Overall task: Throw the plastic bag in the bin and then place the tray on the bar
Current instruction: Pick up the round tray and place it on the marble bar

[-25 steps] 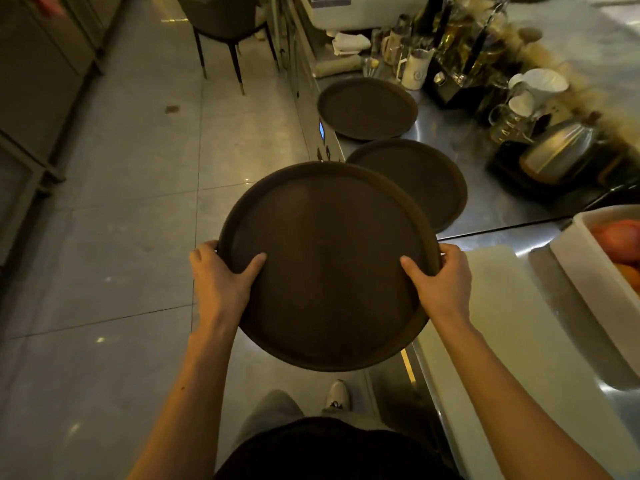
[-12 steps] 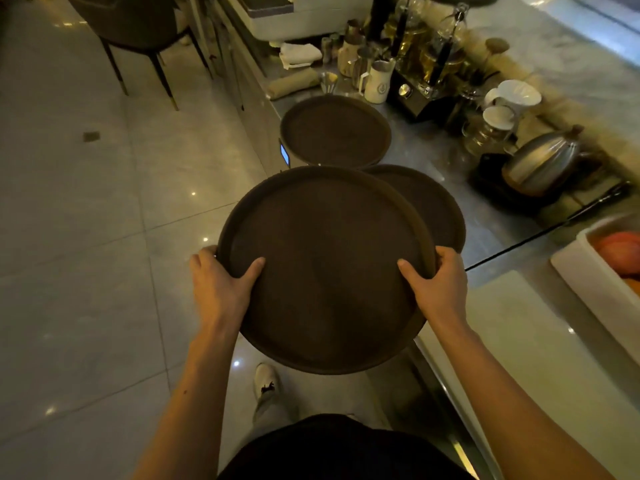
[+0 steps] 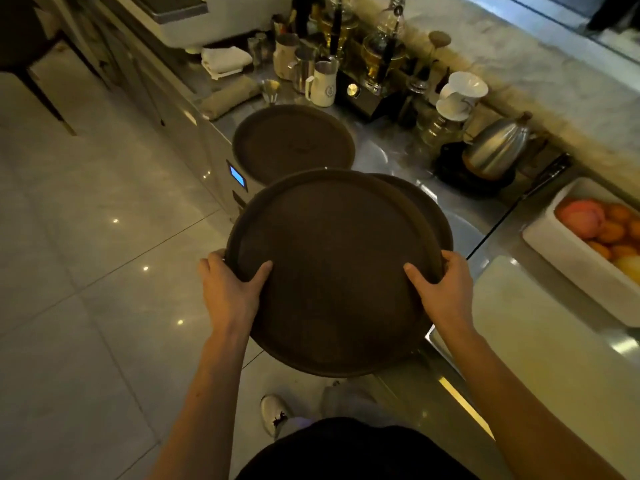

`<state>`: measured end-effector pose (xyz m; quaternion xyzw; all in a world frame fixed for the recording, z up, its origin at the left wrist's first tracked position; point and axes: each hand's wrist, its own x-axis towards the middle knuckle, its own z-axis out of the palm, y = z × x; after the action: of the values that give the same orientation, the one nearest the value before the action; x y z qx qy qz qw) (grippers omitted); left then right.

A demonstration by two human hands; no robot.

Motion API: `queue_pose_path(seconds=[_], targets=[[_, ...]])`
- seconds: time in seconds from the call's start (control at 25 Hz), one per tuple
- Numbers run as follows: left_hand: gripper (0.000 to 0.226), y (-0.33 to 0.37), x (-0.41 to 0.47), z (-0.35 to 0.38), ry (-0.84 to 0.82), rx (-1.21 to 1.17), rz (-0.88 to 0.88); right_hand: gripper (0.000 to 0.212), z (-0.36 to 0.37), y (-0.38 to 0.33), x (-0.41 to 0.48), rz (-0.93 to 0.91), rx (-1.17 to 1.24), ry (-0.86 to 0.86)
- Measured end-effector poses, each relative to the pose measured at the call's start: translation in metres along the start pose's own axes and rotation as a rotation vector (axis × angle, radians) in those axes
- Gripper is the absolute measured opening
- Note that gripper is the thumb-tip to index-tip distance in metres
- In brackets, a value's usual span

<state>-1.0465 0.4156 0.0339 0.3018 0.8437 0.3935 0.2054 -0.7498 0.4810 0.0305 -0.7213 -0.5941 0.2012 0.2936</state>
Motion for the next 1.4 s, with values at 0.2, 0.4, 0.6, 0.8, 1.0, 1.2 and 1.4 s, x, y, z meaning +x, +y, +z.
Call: queue_pose_path(seconds=[0.2,0.4,0.6,0.8,1.0,1.2,1.4], targets=[[0.075,0.020,0.036,0.042,-0.094,0.038,0.049,0.063,0.017,0.024,0.026,0.099,0.020,0.038],[0.073,0.044,0.062,0.092,-0.160,0.137,0.084,0.064,0.032,0.051,0.060,0.190,0.071,0.049],[0.075,0.064,0.085,0.136,-0.266,0.255,0.112,0.065,0.042,0.073,0.090,0.264,0.076,0.038],[0.075,0.076,0.106,0.169,-0.368,0.315,0.146,0.064,0.047,0.087,0.107,0.322,0.051,0.050],[0.082,0.075,0.140,0.195,-0.451,0.383,0.182,0.066,0.059,0.086,0.114,0.393,0.024,0.022],[0.084,0.076,0.165,0.210,-0.514,0.464,0.250,0.069,0.072,0.080,0.110,0.480,-0.037,0.003],[0.079,0.075,0.180,0.220,-0.573,0.488,0.289,0.069,0.085,0.078,0.103,0.535,-0.069,-0.015]])
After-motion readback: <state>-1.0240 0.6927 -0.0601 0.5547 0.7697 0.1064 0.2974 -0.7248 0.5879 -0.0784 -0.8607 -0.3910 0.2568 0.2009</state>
